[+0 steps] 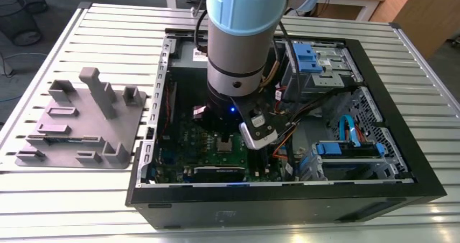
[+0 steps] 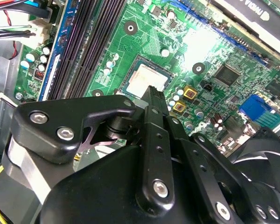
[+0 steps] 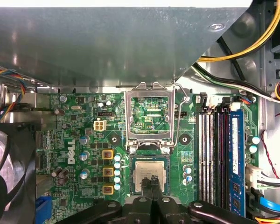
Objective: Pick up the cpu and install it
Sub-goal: 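Place the cpu into insertion slot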
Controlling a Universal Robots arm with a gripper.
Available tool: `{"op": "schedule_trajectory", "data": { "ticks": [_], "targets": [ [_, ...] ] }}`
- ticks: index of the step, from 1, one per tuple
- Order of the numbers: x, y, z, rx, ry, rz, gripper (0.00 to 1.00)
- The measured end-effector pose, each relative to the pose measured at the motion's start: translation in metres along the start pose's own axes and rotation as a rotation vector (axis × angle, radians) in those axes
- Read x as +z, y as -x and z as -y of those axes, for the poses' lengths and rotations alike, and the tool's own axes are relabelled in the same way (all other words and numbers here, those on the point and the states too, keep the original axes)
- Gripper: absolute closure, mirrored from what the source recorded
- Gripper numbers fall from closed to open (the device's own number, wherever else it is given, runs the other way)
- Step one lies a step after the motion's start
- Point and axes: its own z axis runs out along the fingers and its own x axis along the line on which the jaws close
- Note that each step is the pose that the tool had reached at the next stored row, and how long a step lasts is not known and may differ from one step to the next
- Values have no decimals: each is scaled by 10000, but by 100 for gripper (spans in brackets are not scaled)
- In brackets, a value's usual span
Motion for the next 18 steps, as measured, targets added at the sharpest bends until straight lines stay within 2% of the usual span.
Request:
{"op": "schedule_trajectory", "data": {
  "ticks": [7, 18],
  "targets": [
    [38, 0, 2, 14, -2, 0, 89],
    [54, 10, 21, 15, 1, 1, 89]
  ]
}}
